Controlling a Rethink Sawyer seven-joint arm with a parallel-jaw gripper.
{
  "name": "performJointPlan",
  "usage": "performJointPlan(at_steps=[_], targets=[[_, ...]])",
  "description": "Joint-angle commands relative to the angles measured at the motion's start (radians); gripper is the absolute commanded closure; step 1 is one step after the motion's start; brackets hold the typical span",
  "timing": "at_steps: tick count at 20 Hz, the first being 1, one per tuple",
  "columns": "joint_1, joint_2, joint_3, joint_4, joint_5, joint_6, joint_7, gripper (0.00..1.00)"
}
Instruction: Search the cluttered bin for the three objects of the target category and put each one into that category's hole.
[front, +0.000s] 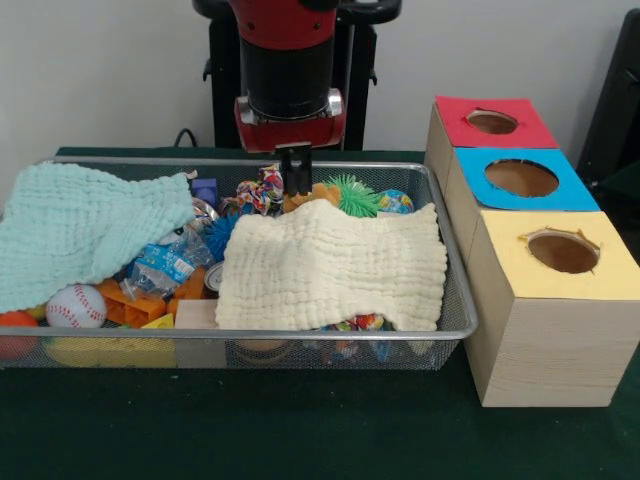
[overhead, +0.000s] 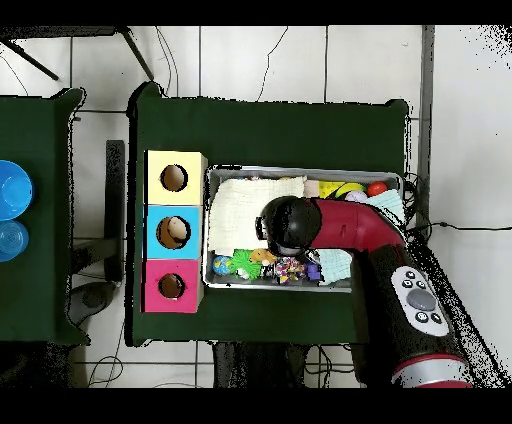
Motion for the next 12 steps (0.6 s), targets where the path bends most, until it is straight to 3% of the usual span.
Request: performJointPlan(at_steps=[1,12], targets=[[-0.037,0.049,0.17,0.077,-0.018,0.085,-0.21,1.0],[-0.049,0.06,0.201,0.082,-0.047,0.18,-0.183,1.0]])
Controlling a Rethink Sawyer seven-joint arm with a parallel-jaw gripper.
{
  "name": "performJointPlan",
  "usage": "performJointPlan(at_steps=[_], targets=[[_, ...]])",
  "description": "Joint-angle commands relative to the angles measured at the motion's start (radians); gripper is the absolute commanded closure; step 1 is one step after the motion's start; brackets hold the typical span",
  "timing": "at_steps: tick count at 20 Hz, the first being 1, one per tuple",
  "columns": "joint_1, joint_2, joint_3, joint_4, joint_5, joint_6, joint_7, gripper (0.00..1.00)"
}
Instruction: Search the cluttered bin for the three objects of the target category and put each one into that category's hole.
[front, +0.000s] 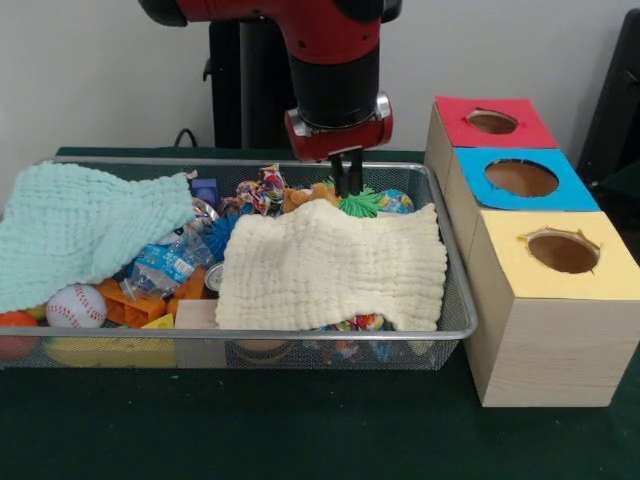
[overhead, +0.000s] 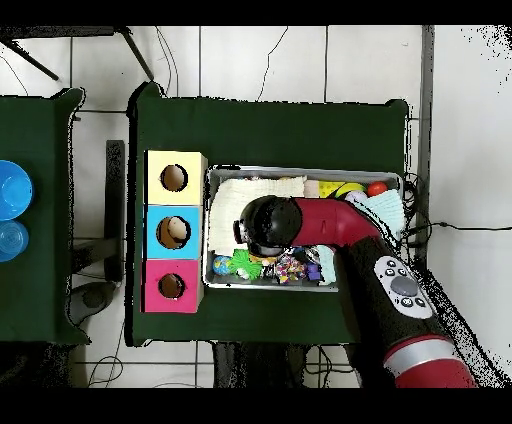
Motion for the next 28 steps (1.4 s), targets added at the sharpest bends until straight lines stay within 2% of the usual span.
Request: performJointPlan(at_steps=[1,12,14,21,28], targets=[[-0.028,0.036,0.095,0.045,-0.047,0.169,-0.179,0.0],[-0.018,0.043,0.097,0.027,-0.075,0.214,-0.162,0.0],[-0.018,0.044,0.087,0.021,-0.087,0.19,-0.15,0.0],[0.013,0.055,0.026,-0.015,-0.194,0.187,-0.128,0.0],[0.01,0.069,0.027,-0.003,-0.233,0.178,-0.096,0.0]])
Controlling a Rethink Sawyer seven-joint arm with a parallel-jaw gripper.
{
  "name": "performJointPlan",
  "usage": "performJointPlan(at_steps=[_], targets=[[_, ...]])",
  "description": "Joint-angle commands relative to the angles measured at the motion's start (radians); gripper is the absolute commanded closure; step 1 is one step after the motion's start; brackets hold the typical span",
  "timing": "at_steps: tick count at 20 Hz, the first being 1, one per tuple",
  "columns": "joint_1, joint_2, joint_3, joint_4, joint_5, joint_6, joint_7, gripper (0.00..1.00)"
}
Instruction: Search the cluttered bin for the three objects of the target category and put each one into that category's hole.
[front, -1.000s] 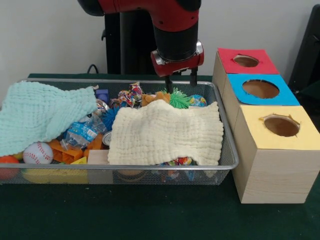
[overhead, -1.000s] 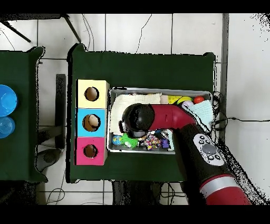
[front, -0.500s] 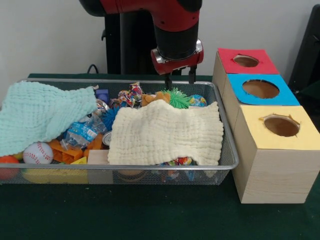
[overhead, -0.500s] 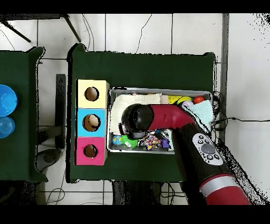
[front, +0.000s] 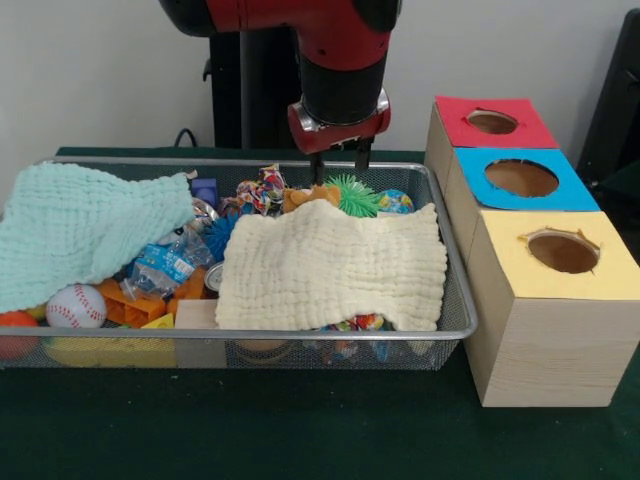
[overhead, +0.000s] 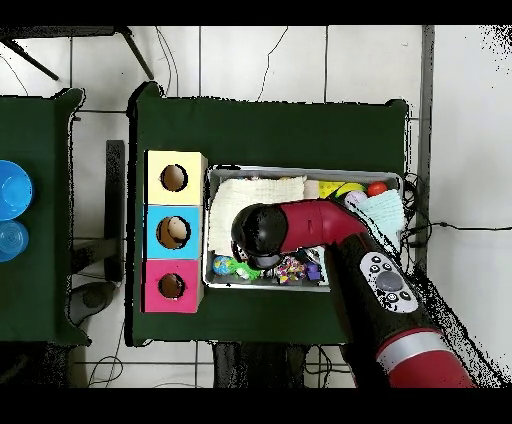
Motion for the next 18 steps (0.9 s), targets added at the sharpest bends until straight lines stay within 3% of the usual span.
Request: performJointPlan(at_steps=[1,10,18], targets=[[0.007,0.062,-0.01,-0.007,-0.086,0.057,-0.089,0.0],[0.019,0.094,-0.024,0.013,-0.122,0.013,-0.039,0.0],[0.058,0.109,-0.076,0.009,-0.212,0.011,-0.024,0.0]])
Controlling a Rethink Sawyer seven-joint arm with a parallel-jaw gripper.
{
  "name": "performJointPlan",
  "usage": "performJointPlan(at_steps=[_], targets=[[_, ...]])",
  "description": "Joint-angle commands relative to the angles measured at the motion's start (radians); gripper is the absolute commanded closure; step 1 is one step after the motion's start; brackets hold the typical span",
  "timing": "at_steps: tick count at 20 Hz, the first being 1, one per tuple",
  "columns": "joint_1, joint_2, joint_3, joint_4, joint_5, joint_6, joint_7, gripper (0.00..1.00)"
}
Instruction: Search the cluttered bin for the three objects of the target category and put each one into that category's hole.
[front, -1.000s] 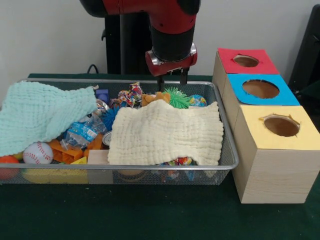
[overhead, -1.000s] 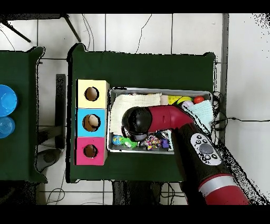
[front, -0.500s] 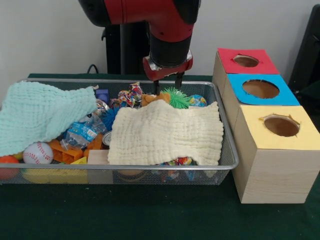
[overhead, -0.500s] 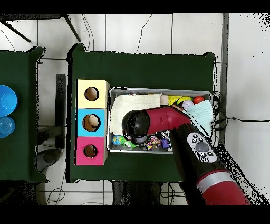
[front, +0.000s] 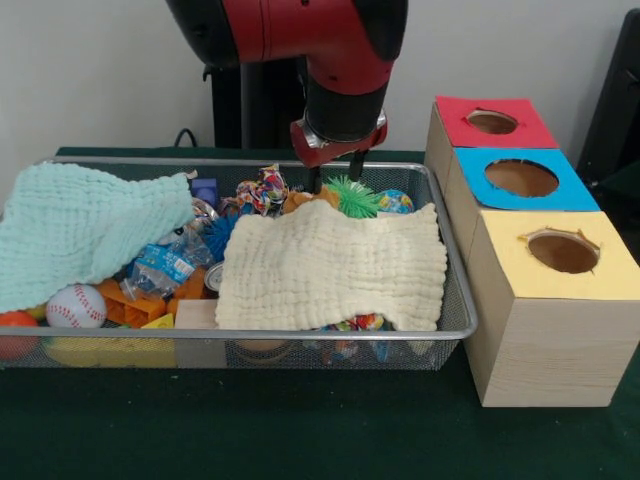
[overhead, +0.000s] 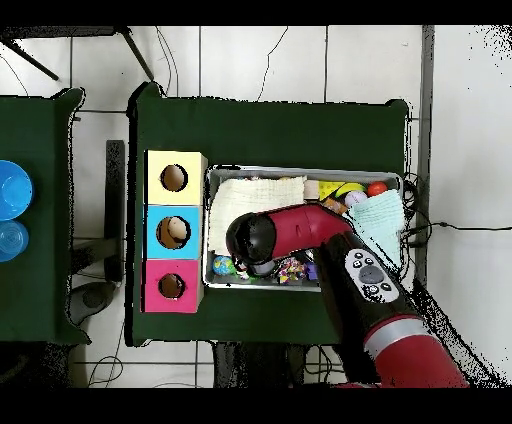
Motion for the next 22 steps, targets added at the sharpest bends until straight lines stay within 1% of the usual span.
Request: performJointPlan(at_steps=[1,4,8,16,22], targets=[[0.034,0.053,-0.069,0.005,-0.128,0.017,-0.026,0.0],[0.048,0.053,-0.084,-0.012,-0.156,0.026,-0.03,0.0],[0.054,0.052,-0.089,-0.024,-0.166,0.023,-0.03,0.0],[0.047,0.066,-0.075,-0.047,-0.185,-0.097,0.01,0.0],[0.039,0.068,-0.064,-0.024,-0.172,-0.163,0.038,0.0]])
